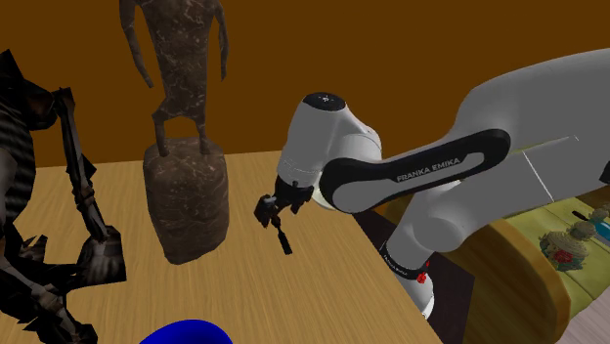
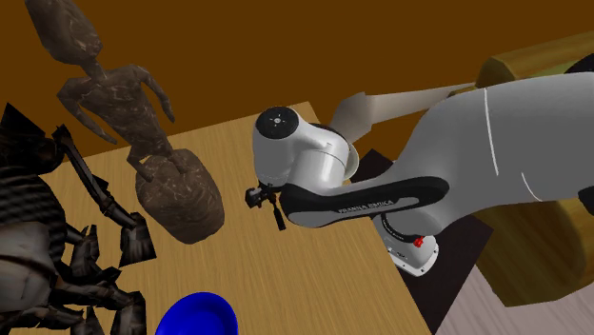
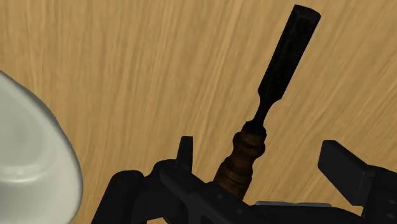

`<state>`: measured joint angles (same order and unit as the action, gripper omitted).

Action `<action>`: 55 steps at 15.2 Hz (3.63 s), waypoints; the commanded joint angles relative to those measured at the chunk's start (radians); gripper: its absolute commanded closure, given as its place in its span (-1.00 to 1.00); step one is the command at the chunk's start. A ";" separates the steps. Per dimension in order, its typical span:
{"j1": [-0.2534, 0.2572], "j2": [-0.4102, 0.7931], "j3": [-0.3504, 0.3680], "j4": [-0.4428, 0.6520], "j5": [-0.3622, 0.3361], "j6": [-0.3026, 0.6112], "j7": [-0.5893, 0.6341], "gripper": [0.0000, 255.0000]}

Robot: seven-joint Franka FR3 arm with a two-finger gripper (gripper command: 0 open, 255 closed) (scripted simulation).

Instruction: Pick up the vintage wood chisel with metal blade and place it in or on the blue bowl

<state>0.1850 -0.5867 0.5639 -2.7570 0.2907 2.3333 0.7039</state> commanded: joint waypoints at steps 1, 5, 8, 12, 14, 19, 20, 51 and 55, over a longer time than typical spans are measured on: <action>-0.004 0.023 0.011 -0.014 0.001 0.037 0.003 -1.00; -0.014 0.058 0.026 -0.027 -0.001 0.086 0.007 -1.00; -0.014 0.059 0.026 -0.027 -0.001 0.086 0.007 -1.00; -0.014 0.059 0.026 -0.027 -0.001 0.086 0.007 1.00; -0.014 0.059 0.026 -0.027 -0.001 0.086 0.007 1.00; -0.014 0.059 0.027 -0.028 -0.001 0.087 0.008 1.00; -0.014 0.059 0.026 -0.029 -0.001 0.088 0.006 1.00; 0.019 -0.039 0.059 0.277 -0.010 -0.294 0.139 1.00; 0.011 0.034 0.164 0.363 -0.012 -0.293 0.250 1.00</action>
<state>0.1962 -0.5701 0.6992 -2.4097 0.2783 2.0346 0.9229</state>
